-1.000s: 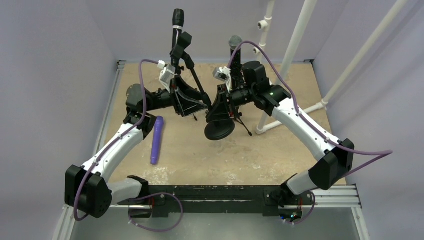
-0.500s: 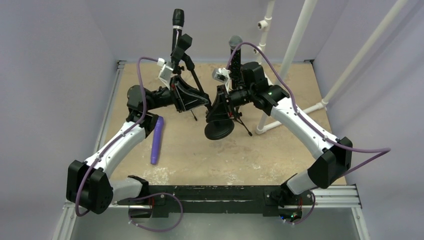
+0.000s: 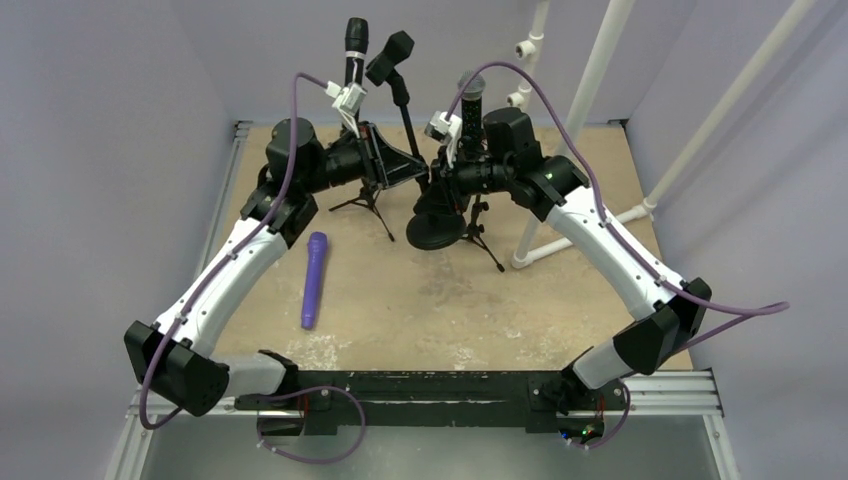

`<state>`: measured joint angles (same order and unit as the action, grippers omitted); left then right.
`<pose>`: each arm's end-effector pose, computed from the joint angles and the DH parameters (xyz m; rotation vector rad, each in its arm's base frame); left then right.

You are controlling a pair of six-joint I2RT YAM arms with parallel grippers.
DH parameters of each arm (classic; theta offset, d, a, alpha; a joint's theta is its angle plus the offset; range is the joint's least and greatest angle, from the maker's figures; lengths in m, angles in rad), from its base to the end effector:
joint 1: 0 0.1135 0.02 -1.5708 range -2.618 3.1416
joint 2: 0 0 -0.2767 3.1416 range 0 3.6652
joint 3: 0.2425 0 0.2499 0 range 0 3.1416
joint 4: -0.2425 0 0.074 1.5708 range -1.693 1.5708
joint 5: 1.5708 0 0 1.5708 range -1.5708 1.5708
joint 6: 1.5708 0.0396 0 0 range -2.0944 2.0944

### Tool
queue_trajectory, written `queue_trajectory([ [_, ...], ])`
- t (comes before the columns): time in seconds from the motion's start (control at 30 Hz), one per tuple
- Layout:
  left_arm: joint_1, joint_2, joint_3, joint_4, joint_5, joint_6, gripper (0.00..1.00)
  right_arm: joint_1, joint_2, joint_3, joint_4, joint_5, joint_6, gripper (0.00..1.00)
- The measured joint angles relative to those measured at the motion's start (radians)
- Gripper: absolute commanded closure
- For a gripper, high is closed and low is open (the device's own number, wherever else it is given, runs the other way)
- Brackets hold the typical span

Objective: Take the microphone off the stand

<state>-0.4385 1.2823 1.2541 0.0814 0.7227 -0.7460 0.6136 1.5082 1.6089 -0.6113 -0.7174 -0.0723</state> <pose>0.2505 -0.1464 0.4374 0.3871 1.6869 -1.4507 0.2537 0.2105 0.4230 -1.1231 1.7944 1.0709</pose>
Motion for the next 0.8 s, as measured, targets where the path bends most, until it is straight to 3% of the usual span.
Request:
queue_trajectory([
  [0.13,-0.008,-0.001,0.093,-0.199,-0.099,0.024,0.44,0.026,0.015,0.034,-0.008,0.093,-0.011,1.00],
  [0.27,-0.006,-0.020,0.098,-0.281,-0.138,0.058,0.24,0.048,0.026,0.028,-0.024,0.102,-0.029,1.00],
  [0.53,-0.001,-0.106,0.078,-0.299,0.014,0.305,0.17,0.047,-0.008,0.005,-0.031,-0.049,-0.065,1.00],
  [0.8,0.000,-0.132,0.076,-0.283,0.252,0.523,0.23,0.046,-0.011,0.001,-0.066,-0.288,-0.080,1.00],
])
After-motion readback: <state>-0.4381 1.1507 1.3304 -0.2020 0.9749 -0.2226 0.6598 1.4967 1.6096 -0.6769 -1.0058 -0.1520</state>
